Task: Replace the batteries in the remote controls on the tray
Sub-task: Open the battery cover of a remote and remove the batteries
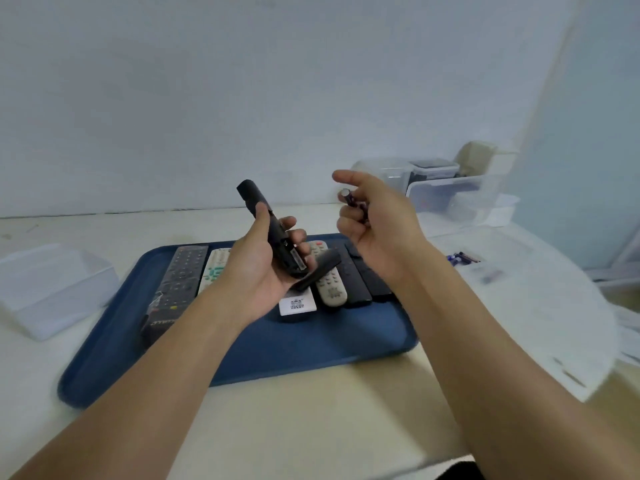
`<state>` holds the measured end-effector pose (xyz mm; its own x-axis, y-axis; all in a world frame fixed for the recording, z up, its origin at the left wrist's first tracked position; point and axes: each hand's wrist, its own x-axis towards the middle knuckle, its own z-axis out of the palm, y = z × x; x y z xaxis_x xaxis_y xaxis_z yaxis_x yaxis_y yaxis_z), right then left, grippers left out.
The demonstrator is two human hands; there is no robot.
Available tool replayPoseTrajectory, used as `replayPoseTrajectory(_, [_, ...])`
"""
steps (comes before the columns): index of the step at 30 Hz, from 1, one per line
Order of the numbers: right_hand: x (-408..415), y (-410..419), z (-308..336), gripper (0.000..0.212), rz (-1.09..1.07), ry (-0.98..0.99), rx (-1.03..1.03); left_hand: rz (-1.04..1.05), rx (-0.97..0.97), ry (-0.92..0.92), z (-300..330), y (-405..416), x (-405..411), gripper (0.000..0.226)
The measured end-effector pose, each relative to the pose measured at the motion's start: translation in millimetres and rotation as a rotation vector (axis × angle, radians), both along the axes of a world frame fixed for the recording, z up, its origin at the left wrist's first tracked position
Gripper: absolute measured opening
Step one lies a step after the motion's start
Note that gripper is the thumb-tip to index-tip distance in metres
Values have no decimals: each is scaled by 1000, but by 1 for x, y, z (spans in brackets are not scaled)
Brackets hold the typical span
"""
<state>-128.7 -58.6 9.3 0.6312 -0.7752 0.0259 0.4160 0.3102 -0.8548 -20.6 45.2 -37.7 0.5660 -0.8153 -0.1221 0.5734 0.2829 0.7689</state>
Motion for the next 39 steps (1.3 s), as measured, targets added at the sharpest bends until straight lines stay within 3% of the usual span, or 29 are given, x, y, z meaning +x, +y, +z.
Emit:
replayPoseTrajectory(5, [-64,-27,-17,23,-269,89,207,-102,-20,-95,2,4,-14,47])
replayPoseTrajectory(8, [-87,-61,-13,24,-403,266,178,-104,-28,-97,3,3,-17,48])
replayPoseTrajectory(16, [-84,-100,4,15,-284,620,34,-119,-7,-119,-7,-2,-19,49])
replayPoseTrajectory(20, [-87,-101,8,34,-310,884,-167,-118,-5,-127,-10,-3,-15,49])
replayPoseTrajectory(22, [-89,-94,9,35,-345,882,-235,-100,0,-122,-7,-2,-13,49])
replayPoseTrajectory(26, [-83,-33,9,7,-349,674,-395,-9,-18,-120,2,14,-9,44])
replayPoseTrajectory(27, [-80,-13,7,9,-314,611,-451,15,-24,-155,6,17,-8,40])
replayPoseTrajectory(31, [-21,53,-3,13,107,491,-739,264,56,-412,28,65,29,20])
replayPoseTrajectory(35, [40,85,0,8,235,479,-1059,524,216,-560,41,125,73,19])
replayPoseTrajectory(39, [100,127,-2,14,378,434,-1244,825,329,-599,37,198,116,19])
